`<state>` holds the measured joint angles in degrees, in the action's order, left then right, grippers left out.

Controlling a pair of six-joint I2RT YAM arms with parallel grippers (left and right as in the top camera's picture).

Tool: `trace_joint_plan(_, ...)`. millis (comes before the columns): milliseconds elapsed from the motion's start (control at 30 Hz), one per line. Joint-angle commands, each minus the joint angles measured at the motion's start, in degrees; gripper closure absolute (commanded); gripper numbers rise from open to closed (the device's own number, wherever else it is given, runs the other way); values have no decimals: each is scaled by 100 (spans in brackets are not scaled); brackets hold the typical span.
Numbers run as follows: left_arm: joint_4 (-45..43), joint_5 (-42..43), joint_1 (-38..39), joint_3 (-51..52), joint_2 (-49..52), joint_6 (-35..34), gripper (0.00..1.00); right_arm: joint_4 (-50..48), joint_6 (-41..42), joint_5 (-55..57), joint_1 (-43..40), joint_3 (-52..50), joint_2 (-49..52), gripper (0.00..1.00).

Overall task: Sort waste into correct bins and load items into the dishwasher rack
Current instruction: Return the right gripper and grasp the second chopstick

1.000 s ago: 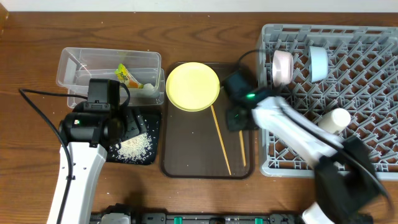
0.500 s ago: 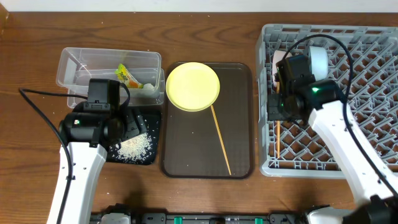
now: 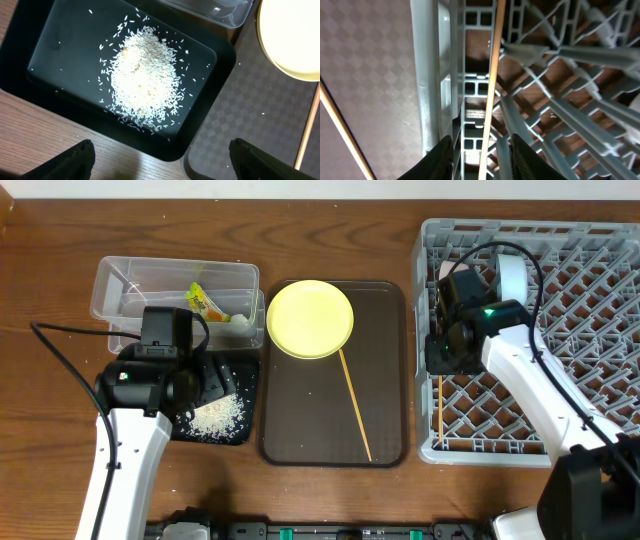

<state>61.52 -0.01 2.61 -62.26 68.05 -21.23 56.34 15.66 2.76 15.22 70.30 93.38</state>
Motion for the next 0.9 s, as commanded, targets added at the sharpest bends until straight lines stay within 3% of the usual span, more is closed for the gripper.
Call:
trace_joint_plan(0, 17, -68, -31, 15, 11, -68, 12, -52, -28, -94, 50, 352, -435, 65)
trace_joint_plan(200, 13, -66, -31, 15, 11, -70, 12, -481, -26, -647, 608, 393, -640, 58)
trace_joint_plan(400, 17, -66, -31, 15, 11, -68, 12, -697, -26, -601, 1508, 256, -208, 50)
trace_joint_plan(867, 20, -66, -31, 15, 11, -70, 12, -1119, 529, -581, 2500, 205, 1840, 50)
